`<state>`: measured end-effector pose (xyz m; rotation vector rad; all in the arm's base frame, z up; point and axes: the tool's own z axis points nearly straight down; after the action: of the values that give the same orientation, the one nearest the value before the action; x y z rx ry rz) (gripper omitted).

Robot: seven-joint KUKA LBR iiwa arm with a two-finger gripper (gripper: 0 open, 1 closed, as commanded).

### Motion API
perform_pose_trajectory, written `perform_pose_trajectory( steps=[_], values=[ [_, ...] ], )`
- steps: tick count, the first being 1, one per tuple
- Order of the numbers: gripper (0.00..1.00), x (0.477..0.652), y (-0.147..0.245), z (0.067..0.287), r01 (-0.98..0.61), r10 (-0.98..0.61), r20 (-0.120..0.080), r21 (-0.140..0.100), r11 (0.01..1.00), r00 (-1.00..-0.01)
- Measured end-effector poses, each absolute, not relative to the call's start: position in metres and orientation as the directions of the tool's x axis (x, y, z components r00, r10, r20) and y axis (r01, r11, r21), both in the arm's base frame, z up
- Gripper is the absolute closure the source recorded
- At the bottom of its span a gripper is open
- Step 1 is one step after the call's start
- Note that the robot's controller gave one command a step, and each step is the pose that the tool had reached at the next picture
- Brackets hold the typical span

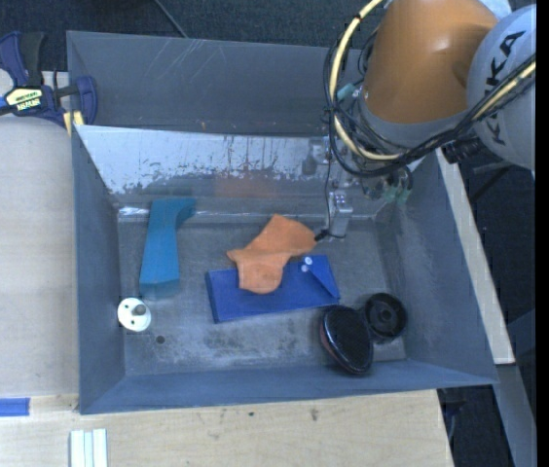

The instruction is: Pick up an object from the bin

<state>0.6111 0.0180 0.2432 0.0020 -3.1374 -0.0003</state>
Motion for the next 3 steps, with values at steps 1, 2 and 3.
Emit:
perform_pose_trajectory(
  steps=[1,2,3],
  values=[
    [0.00,0.612,0.018,0.249,-0.001,-0.001,-0.004,0.000,1.000,-1.000],
    [0.00,0.610,0.026,0.194,-0.130,-0.130,-0.006,-0.001,0.991,-0.991],
    [0.00,0.620,0.039,0.160,-0.414,-0.414,-0.002,0.000,0.910,-0.910]
  ],
)
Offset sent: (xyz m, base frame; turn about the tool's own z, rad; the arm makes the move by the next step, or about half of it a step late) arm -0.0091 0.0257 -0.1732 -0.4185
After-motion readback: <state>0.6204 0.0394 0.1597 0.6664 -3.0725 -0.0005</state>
